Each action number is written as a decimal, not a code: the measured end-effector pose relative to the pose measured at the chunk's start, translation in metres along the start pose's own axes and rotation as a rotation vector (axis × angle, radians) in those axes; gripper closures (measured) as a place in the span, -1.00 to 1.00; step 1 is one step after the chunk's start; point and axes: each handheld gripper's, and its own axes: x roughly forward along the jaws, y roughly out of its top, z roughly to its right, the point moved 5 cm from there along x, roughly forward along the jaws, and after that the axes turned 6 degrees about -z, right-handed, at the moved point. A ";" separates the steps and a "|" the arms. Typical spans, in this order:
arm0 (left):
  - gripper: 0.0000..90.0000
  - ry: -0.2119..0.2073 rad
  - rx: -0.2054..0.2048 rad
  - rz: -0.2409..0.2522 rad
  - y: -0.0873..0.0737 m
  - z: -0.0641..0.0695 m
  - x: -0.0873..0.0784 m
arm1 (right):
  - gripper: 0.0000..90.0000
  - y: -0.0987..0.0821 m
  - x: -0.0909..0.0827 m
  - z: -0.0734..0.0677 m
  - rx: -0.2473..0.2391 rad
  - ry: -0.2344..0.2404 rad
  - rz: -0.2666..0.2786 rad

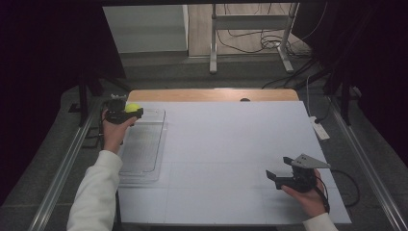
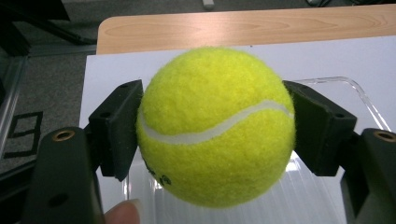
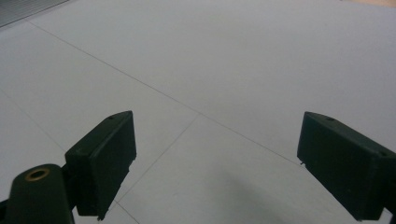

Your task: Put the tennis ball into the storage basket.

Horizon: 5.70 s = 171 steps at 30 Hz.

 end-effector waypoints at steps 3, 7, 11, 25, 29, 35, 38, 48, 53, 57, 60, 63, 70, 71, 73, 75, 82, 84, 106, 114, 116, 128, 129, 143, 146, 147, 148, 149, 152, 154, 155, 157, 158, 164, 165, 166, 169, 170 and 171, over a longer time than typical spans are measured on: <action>-0.41 -0.003 -0.002 -0.005 -0.001 0.000 0.001 | -0.73 0.000 0.000 0.000 0.000 -0.001 0.000; -0.41 -0.005 0.000 -0.013 -0.003 0.000 0.003 | -0.73 0.000 0.000 0.000 0.001 0.003 0.001; -0.41 -0.008 -0.003 -0.017 -0.004 0.001 0.005 | -0.73 0.000 0.000 0.000 0.001 0.002 0.000; -0.41 -0.004 0.010 -0.050 -0.009 0.002 0.008 | -0.73 0.000 0.000 0.000 0.001 0.003 0.001; -0.41 0.000 0.007 -0.062 -0.011 0.002 0.010 | -0.73 0.000 0.001 0.000 0.000 0.003 0.001; -0.41 0.006 0.025 -0.075 -0.013 0.002 0.011 | -0.73 0.000 0.001 0.000 0.001 0.003 0.000; -0.41 0.009 0.031 -0.088 -0.015 0.003 0.012 | -0.73 0.000 0.001 0.000 0.001 0.003 0.000; -0.41 0.014 0.059 -0.112 -0.017 0.004 0.015 | -0.73 0.000 0.001 0.000 0.002 0.003 0.000; -0.41 0.028 0.075 -0.133 -0.019 0.006 0.019 | -0.73 0.000 0.001 0.000 0.001 0.003 0.000; -0.41 0.031 0.085 -0.144 -0.020 0.007 0.020 | -0.73 0.000 0.001 0.000 0.002 0.003 0.000; -0.41 0.033 0.090 -0.150 -0.020 0.009 0.022 | -0.73 0.000 0.001 0.000 0.002 0.004 0.000; -0.41 0.039 0.098 -0.152 -0.021 0.009 0.023 | -0.73 0.000 0.001 0.000 0.002 0.004 0.000; -0.41 0.047 0.110 -0.177 -0.022 0.009 0.027 | -0.73 0.000 0.001 0.000 0.004 0.004 -0.002; -0.42 0.042 0.110 -0.185 -0.023 0.010 0.029 | -0.73 0.000 0.001 0.000 0.003 0.004 -0.002; -0.42 0.043 0.111 -0.195 -0.024 0.011 0.030 | -0.73 0.000 0.001 0.000 0.002 0.005 -0.002; -0.42 0.047 0.120 -0.205 -0.025 0.011 0.031 | -0.73 0.000 0.001 0.000 0.002 0.005 -0.002; -0.42 0.085 0.172 -0.243 -0.026 0.014 0.038 | -0.73 -0.001 0.001 0.000 0.002 0.006 -0.003; -0.42 0.090 0.179 -0.248 -0.027 0.015 0.039 | -0.73 -0.001 0.001 0.000 0.002 0.006 -0.003; -0.61 0.073 0.181 -0.200 -0.022 0.023 0.034 | -0.73 -0.001 0.002 0.001 0.003 0.005 -0.008; -0.64 0.040 0.149 -0.117 -0.015 0.024 0.018 | -0.73 -0.001 0.001 0.001 0.004 0.003 -0.007; -0.64 0.034 0.146 -0.111 -0.015 0.024 0.017 | -0.73 -0.001 0.001 0.001 0.004 0.003 -0.007; -0.62 -0.015 0.153 -0.036 -0.017 0.024 -0.001 | -0.73 0.000 0.002 0.002 0.008 0.006 -0.002; -0.62 -0.018 0.157 -0.032 -0.018 0.025 -0.003 | -0.73 0.000 0.002 0.002 0.009 0.006 -0.002; -0.62 -0.134 0.183 0.057 -0.023 0.043 -0.028 | -0.73 0.000 0.006 0.006 0.018 0.017 0.000; -0.62 -0.145 0.199 0.067 -0.025 0.047 -0.031 | -0.73 0.000 0.005 0.006 0.020 0.017 0.001; -0.62 -0.155 0.208 0.074 -0.026 0.050 -0.034 | -0.73 0.000 0.005 0.006 0.021 0.017 0.001; -0.63 -0.165 0.213 0.084 -0.027 0.052 -0.037 | -0.73 0.000 0.004 0.006 0.021 0.013 -0.002; -0.63 -0.165 0.213 0.084 -0.027 0.052 -0.037 | -0.73 0.000 0.004 0.006 0.021 0.013 -0.002; -0.63 -0.195 0.224 0.095 -0.030 0.058 -0.045 | -0.73 -0.001 0.002 0.006 0.021 0.010 -0.001; -0.63 -0.205 0.231 0.104 -0.031 0.062 -0.048 | -0.73 -0.001 0.003 0.006 0.022 0.011 0.000; -0.63 -0.214 0.232 0.110 -0.032 0.064 -0.051 | -0.73 -0.001 0.003 0.006 0.021 0.012 -0.001; -0.63 -0.221 0.234 0.112 -0.033 0.065 -0.052 | -0.73 -0.001 0.003 0.005 0.019 0.013 -0.002; -0.63 -0.229 0.237 0.117 -0.035 0.067 -0.055 | -0.73 -0.001 0.003 0.005 0.018 0.013 -0.002; -0.64 -0.259 0.242 0.129 -0.047 0.075 -0.066 | -0.73 -0.001 0.000 0.005 0.019 0.012 0.008; -0.64 -0.259 0.242 0.129 -0.047 0.075 -0.066 | -0.73 -0.001 0.000 0.004 0.016 0.009 0.007; -0.64 -0.267 0.240 0.132 -0.050 0.075 -0.068 | -0.73 -0.001 0.000 0.004 0.016 0.009 0.007; -0.66 -0.277 0.247 0.131 -0.059 0.078 -0.074 | -0.73 0.000 -0.002 0.002 0.011 0.011 0.012; -0.66 -0.283 0.250 0.130 -0.062 0.078 -0.076 | -0.73 0.001 -0.003 0.002 0.012 0.012 0.014; -0.66 -0.290 0.249 0.131 -0.065 0.079 -0.077 | -0.73 0.001 -0.003 0.001 0.016 0.014 0.018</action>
